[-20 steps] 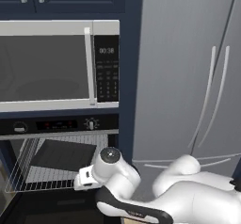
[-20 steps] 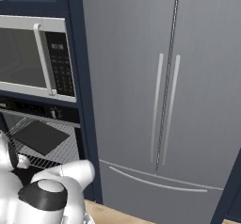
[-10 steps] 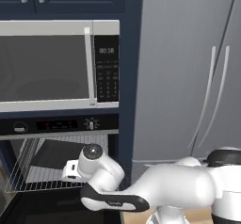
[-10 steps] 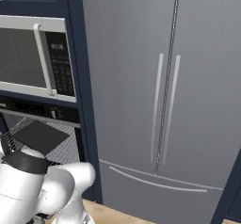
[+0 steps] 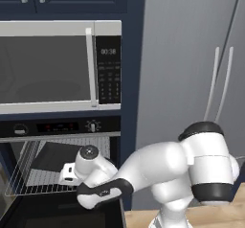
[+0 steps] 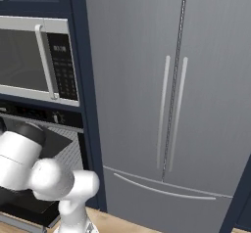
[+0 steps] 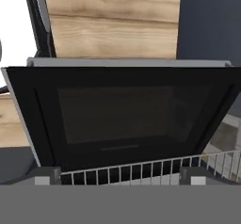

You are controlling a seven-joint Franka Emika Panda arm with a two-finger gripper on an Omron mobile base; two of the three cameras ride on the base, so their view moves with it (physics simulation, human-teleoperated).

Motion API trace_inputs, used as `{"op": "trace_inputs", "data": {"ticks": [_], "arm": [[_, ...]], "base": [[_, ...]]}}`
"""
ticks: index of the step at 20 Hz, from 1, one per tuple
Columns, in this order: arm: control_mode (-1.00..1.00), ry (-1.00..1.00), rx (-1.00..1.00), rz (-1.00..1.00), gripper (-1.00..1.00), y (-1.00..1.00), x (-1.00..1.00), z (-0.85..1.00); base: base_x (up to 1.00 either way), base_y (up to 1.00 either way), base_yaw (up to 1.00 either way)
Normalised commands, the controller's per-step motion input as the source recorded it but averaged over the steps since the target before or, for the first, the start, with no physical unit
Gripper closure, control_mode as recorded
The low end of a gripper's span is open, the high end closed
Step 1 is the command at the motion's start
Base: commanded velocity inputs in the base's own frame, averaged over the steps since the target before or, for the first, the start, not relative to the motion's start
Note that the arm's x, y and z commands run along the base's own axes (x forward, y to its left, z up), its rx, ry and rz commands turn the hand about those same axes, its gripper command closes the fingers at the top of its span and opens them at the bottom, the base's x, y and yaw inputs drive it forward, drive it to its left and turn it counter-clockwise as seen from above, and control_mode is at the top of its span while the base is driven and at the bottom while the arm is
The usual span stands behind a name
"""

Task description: Take the baked cake out of the oven and place it on the plate for cooling. Then close the oven door.

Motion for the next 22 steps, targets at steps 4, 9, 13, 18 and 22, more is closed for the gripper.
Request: {"op": "trace_inputs", "data": {"ticks": [4, 9, 13, 18, 22], "arm": [[-1.0, 0.02, 0.0, 0.0, -1.0, 0.2, 0.1, -0.35], [-1.0, 0.0, 0.0, 0.0, -1.0, 0.16, 0.0, -0.24], [-1.0, 0.0, 0.0, -0.01, -1.0, 0.26, 0.01, -0.1], [-1.0, -0.01, -0.02, -0.04, -1.0, 0.2, 0.0, -0.07], [-1.0, -0.01, -0.1, -0.06, -1.0, 0.19, 0.01, -0.01]], "base": [[0.0, 0.0, 0.0], [0.0, 0.0, 0.0], [0.0, 0.0, 0.0], [0.0, 0.0, 0.0], [0.0, 0.0, 0.0]]}}
